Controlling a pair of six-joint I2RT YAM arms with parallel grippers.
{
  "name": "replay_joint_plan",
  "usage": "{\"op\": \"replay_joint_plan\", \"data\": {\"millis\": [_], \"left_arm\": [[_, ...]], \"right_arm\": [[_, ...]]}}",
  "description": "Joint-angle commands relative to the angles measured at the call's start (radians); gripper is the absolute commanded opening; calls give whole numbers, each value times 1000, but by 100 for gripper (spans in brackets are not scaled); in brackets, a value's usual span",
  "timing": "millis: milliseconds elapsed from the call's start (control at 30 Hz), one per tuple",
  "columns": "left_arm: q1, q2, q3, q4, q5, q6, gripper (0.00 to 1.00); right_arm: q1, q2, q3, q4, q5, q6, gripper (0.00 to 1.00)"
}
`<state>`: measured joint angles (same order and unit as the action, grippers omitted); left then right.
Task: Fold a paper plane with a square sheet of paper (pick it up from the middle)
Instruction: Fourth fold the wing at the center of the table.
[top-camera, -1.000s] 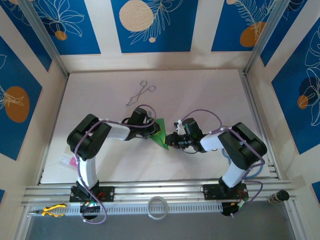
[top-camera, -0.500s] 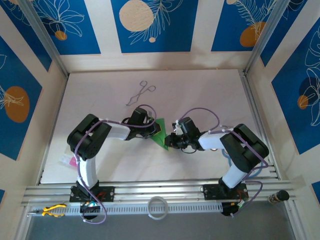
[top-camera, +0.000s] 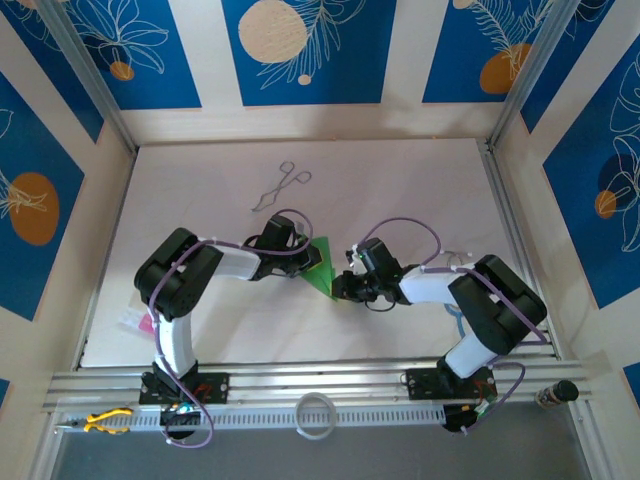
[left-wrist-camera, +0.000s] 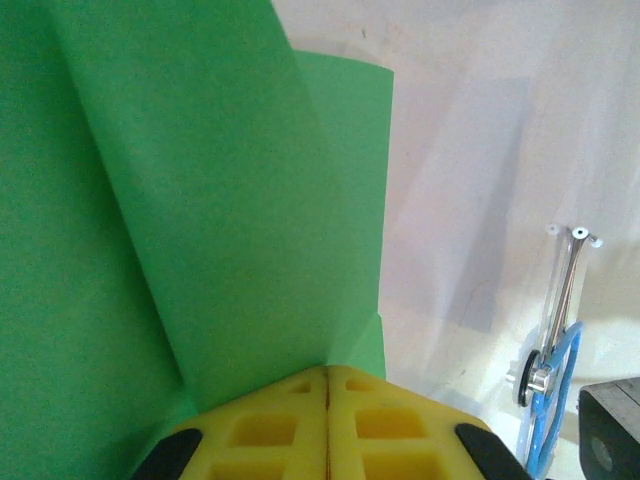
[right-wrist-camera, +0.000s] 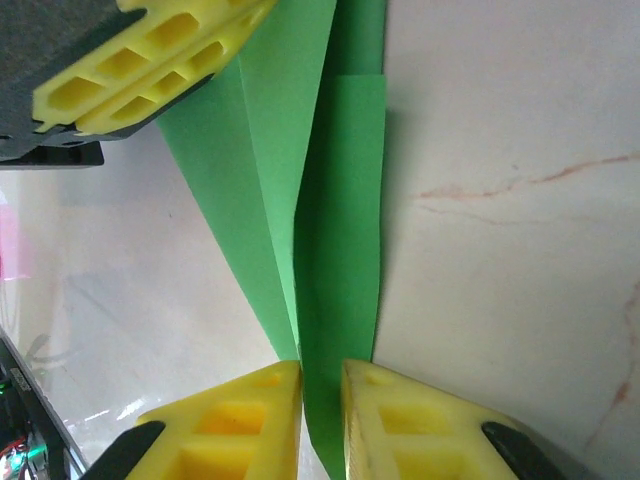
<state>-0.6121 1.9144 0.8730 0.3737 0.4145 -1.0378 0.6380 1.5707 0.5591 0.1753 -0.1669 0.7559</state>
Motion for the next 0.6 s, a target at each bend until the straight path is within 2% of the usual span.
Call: {"op": "replay_joint_plan", "data": {"millis": [0, 200, 567], "left_arm": [[-8, 32, -6, -70, -2, 12, 9], [-7, 29, -6, -68, -3, 11, 9], [-6, 31, -6, -70, -5, 10, 9]], "right_arm": [[10, -5, -19, -97, 20, -23, 18], [11, 9, -18, -109, 25, -17, 11], [6, -42, -37, -126, 19, -19, 16]]}}
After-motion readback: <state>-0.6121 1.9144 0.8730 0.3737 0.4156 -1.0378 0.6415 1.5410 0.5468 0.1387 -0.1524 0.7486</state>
